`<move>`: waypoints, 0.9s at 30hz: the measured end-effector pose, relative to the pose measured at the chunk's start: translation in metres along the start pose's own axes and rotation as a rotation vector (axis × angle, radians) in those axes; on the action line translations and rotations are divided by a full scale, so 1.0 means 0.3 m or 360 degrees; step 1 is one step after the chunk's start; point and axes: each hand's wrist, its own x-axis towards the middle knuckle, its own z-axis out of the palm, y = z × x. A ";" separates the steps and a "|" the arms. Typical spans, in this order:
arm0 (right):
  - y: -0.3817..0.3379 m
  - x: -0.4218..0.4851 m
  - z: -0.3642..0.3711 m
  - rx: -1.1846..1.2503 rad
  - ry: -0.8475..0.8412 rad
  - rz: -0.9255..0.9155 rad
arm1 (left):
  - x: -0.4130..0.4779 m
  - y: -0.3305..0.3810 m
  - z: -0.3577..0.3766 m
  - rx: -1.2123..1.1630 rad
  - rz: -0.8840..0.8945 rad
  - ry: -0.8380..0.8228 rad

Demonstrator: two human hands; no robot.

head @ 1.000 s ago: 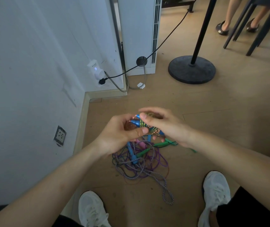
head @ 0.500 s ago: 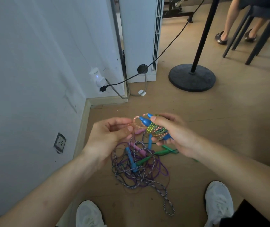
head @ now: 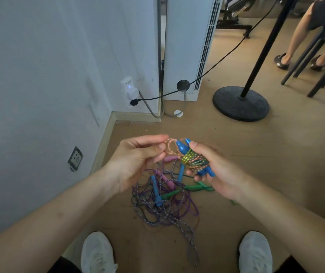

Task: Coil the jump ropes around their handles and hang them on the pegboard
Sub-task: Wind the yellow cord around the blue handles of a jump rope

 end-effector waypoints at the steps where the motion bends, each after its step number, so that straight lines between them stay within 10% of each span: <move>1: 0.000 -0.001 0.002 -0.0014 0.0013 -0.0009 | -0.004 0.004 0.002 0.0025 -0.0004 -0.0012; 11: 0.026 -0.012 0.029 -0.0087 0.0081 -0.0100 | -0.009 -0.011 0.004 0.0782 0.0462 0.0071; 27: 0.027 -0.019 0.040 -0.0102 0.0069 -0.0044 | 0.019 -0.010 -0.014 0.0325 0.0070 -0.0276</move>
